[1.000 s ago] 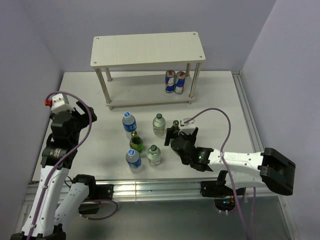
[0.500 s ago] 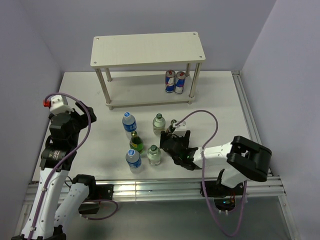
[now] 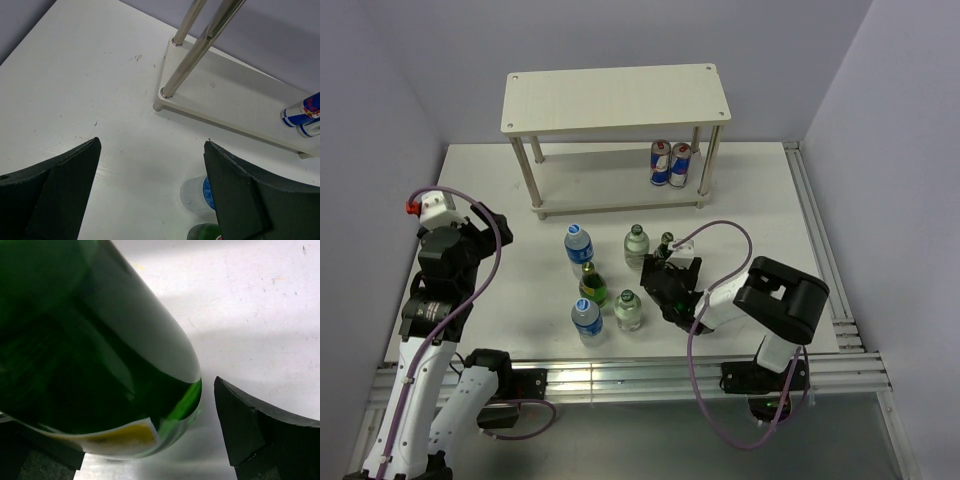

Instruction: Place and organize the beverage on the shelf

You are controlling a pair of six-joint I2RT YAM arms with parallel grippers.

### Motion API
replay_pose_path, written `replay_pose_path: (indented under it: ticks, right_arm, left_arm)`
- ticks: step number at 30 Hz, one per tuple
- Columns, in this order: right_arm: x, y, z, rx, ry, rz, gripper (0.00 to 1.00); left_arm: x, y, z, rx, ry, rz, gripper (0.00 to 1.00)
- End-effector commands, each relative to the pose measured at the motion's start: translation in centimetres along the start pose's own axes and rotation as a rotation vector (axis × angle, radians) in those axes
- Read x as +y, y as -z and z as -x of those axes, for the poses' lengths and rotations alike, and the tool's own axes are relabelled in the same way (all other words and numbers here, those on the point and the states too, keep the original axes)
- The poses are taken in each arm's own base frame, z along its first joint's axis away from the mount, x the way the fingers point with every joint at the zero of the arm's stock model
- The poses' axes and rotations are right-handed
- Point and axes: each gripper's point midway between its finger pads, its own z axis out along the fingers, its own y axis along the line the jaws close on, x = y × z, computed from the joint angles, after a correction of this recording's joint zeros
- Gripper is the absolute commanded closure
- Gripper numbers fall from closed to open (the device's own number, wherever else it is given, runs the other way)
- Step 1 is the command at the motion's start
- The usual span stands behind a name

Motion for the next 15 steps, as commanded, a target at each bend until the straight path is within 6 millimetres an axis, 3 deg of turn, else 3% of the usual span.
replay_pose_path:
  ticks: [1,15]
  right_arm:
    - [-0.3,-0.8,1.5,-0.072,-0.069,-0.019,0.01]
    - [0.4,-1.7,3.7,-0.146,-0.06,-0.025,0.02]
  left_arm:
    - [-0.6,0.0,1.0,-0.036,-0.001,-0.029,0.09]
    - [-0.7,-0.2,0.8,-0.025,-0.004,-0.029,0.1]
